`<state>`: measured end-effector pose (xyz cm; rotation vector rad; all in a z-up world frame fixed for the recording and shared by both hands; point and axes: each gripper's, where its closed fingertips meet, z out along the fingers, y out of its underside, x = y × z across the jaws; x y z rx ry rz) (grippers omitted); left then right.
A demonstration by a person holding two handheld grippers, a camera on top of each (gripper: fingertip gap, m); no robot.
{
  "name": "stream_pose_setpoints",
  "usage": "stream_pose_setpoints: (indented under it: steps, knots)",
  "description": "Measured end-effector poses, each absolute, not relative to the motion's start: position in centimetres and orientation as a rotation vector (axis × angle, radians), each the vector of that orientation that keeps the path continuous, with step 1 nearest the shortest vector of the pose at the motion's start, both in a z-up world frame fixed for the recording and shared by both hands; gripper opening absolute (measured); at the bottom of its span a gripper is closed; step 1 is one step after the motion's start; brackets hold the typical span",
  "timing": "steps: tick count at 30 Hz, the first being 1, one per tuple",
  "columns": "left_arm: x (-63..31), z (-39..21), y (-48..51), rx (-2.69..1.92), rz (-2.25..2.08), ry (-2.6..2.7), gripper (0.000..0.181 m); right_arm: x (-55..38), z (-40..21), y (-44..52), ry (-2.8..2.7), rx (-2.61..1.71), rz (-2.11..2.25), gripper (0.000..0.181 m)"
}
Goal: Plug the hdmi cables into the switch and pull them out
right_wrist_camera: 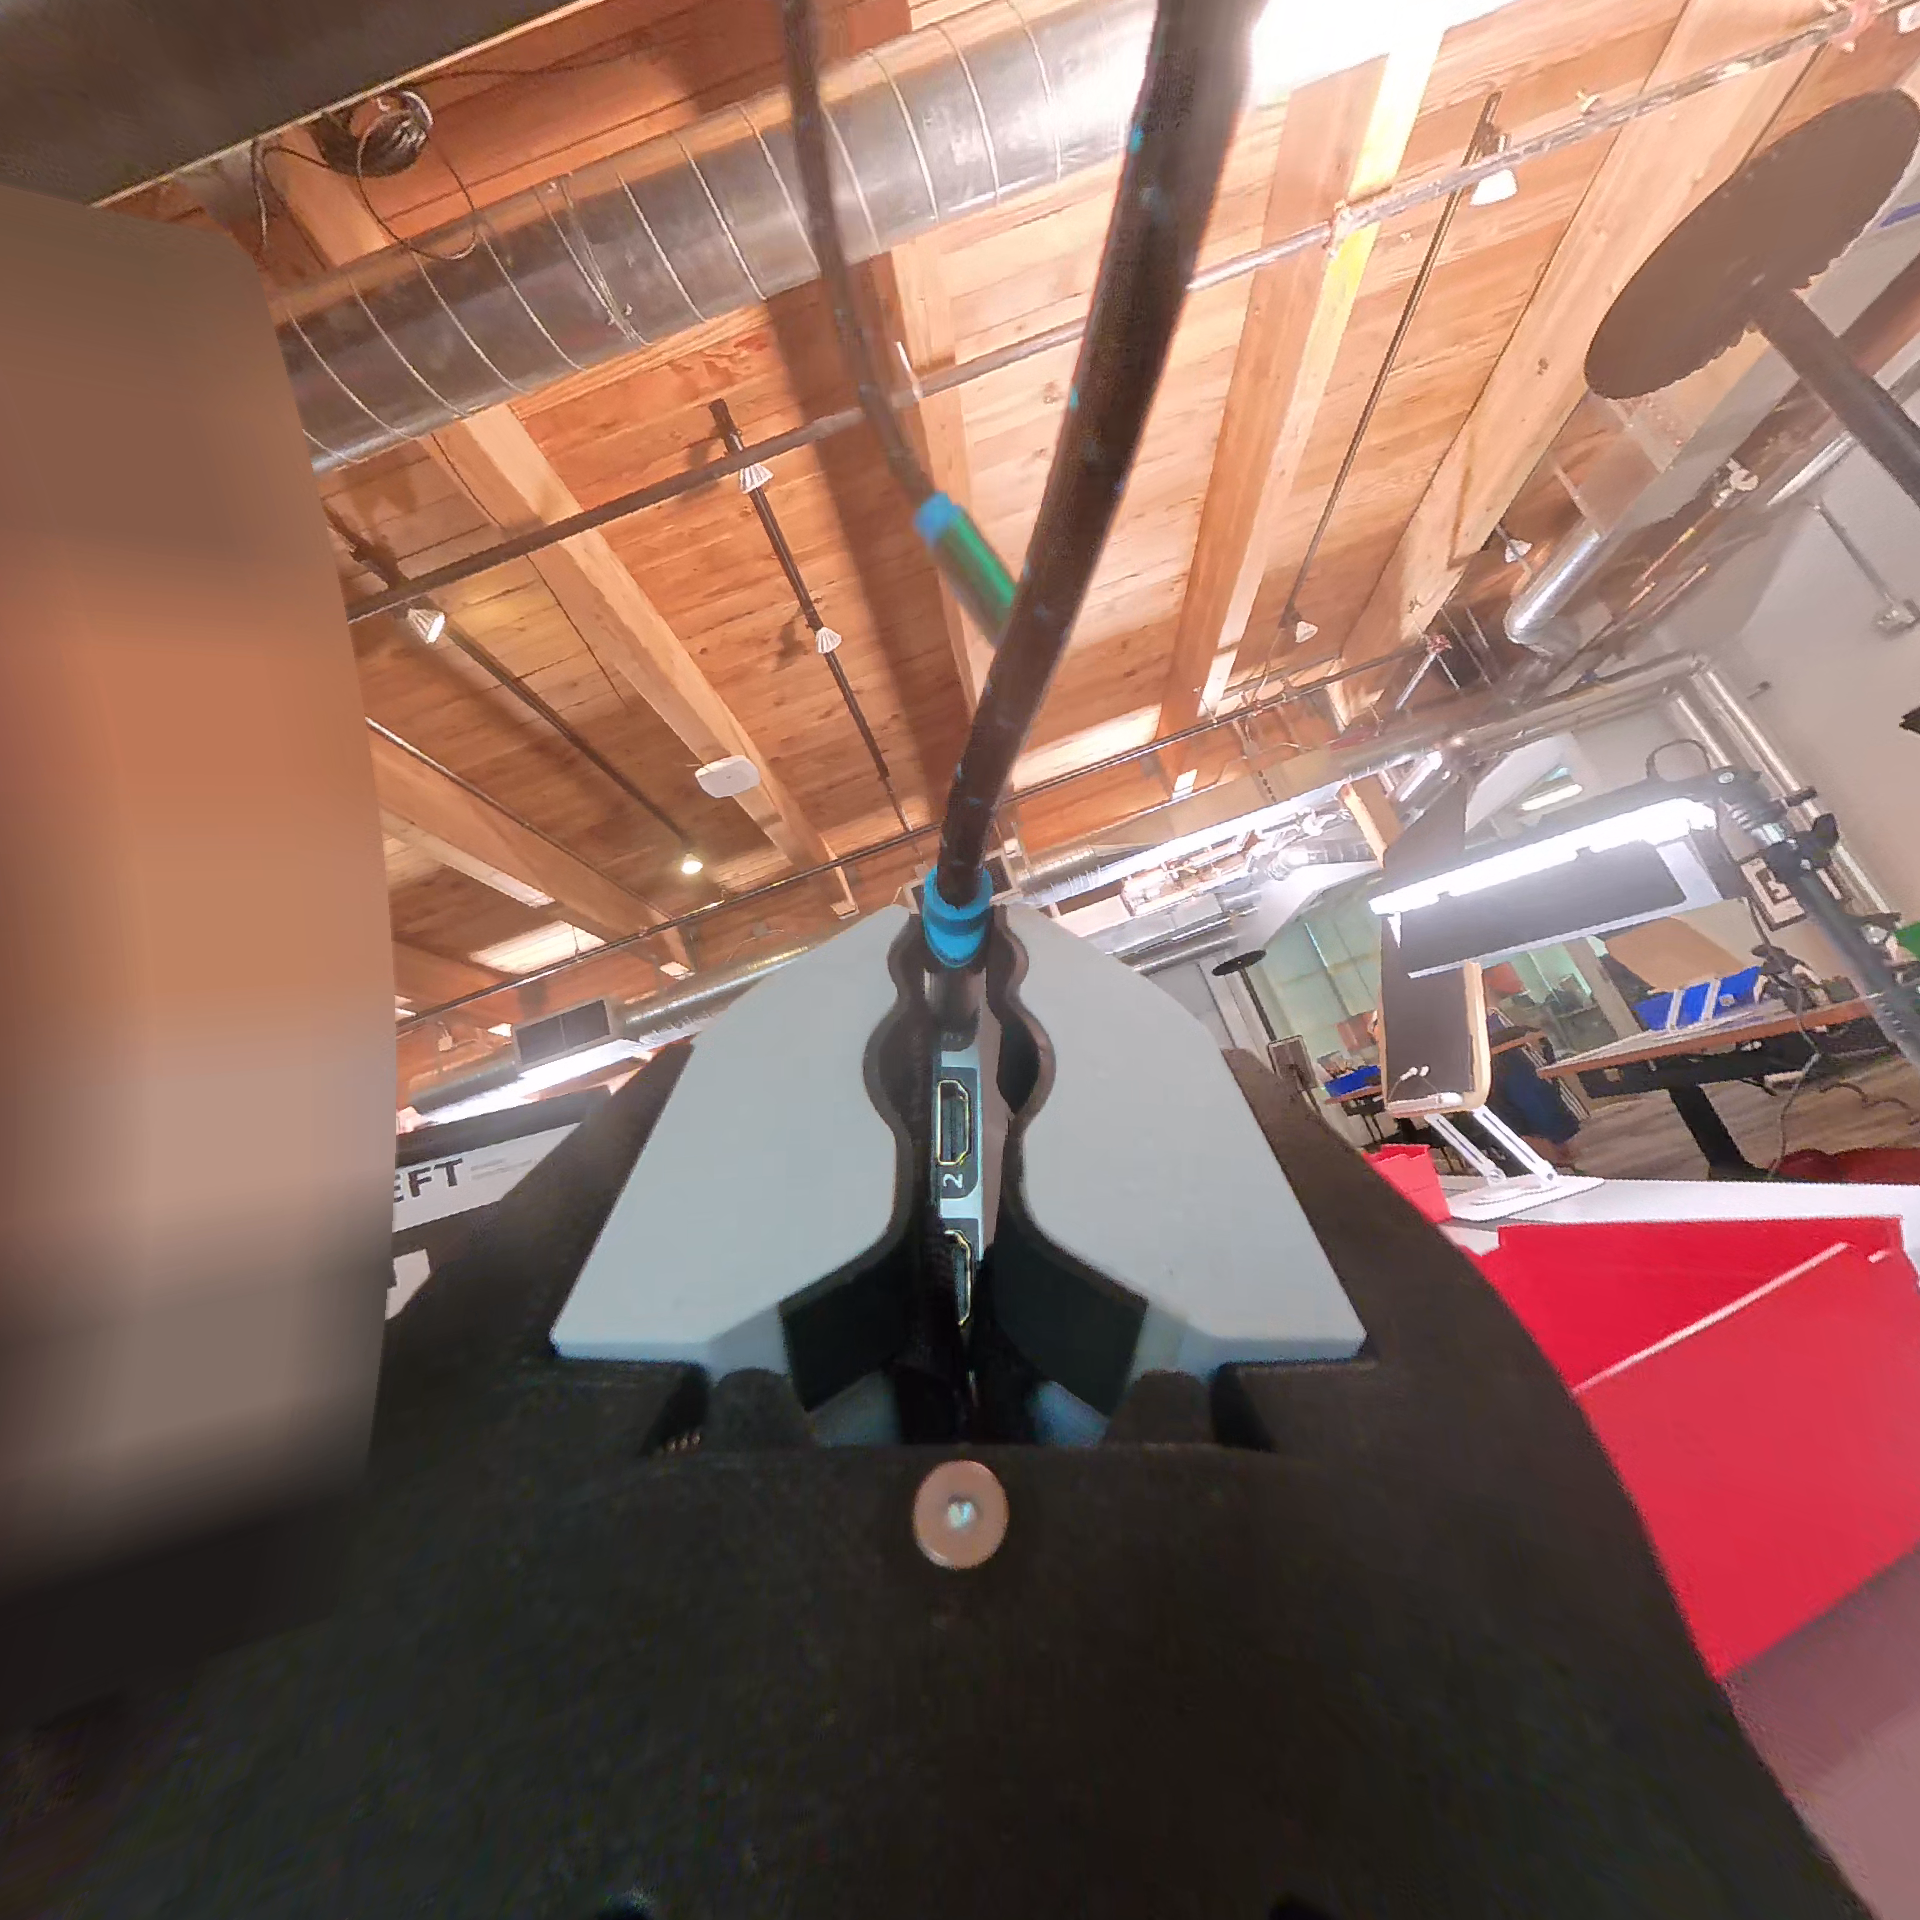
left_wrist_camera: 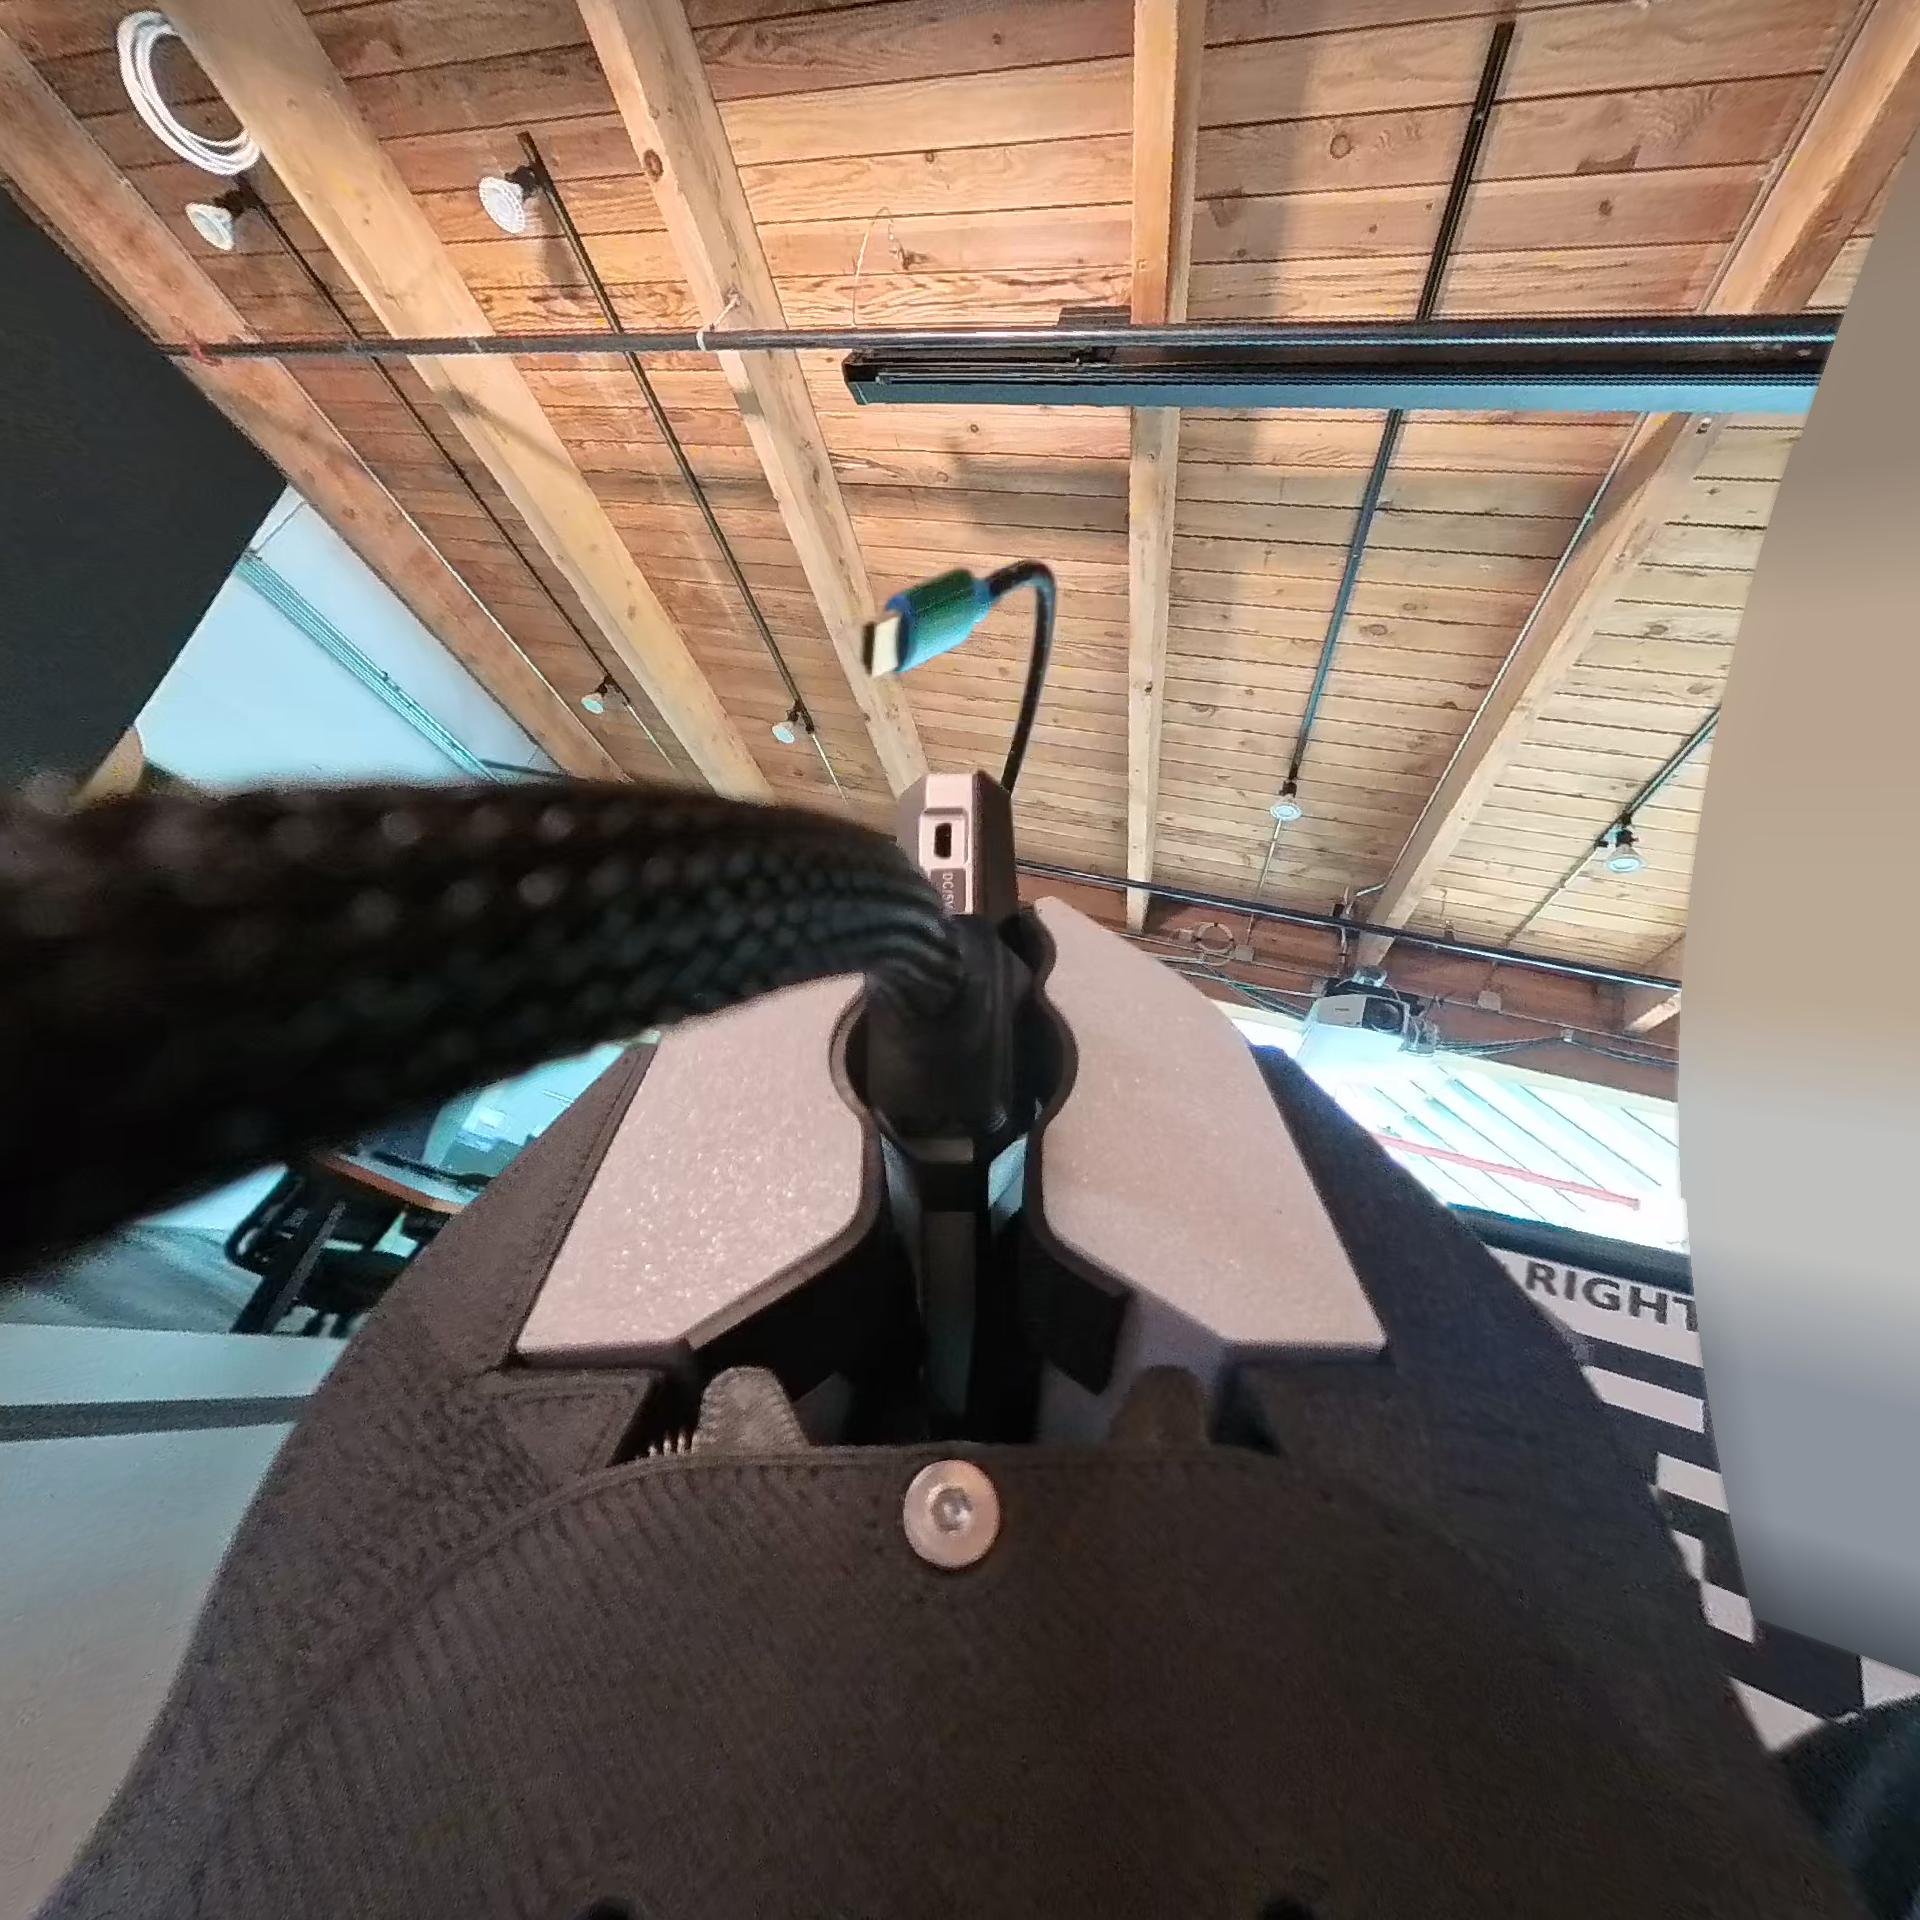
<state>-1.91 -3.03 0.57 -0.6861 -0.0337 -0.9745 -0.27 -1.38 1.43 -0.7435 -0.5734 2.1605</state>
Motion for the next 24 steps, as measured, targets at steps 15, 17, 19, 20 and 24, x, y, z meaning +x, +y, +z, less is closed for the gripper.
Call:
stream_pose_setpoints:
  steps: [15, 17, 19, 20, 24]
  knots:
    - [-1.9, 1.2, -4.1, -0.658, -1.016, -0.052, 0.021, -0.1, 2.2, -2.4, -0.584, -0.771, 2.165, 0.010]
    - [-1.9, 1.3, -4.3, -0.654, -1.011, -0.048, 0.021, -0.1, 2.3, -2.6, -0.588, -0.762, 2.167, 0.010]
    - [-1.8, 1.2, -4.2, -0.661, -0.989, -0.040, 0.021, 0.0, 2.1, -2.4, -0.584, -0.746, 2.166, 0.009]
    - [-1.8, 1.1, -3.9, -0.674, -0.966, -0.035, 0.021, 0.0, 2.0, -2.1, -0.575, -0.738, 2.160, 0.010]
    - [-1.9, 0.7, -2.9, -0.705, -0.918, -0.015, 0.021, -0.2, 1.6, -1.3, -0.562, -0.707, 2.158, 0.011]
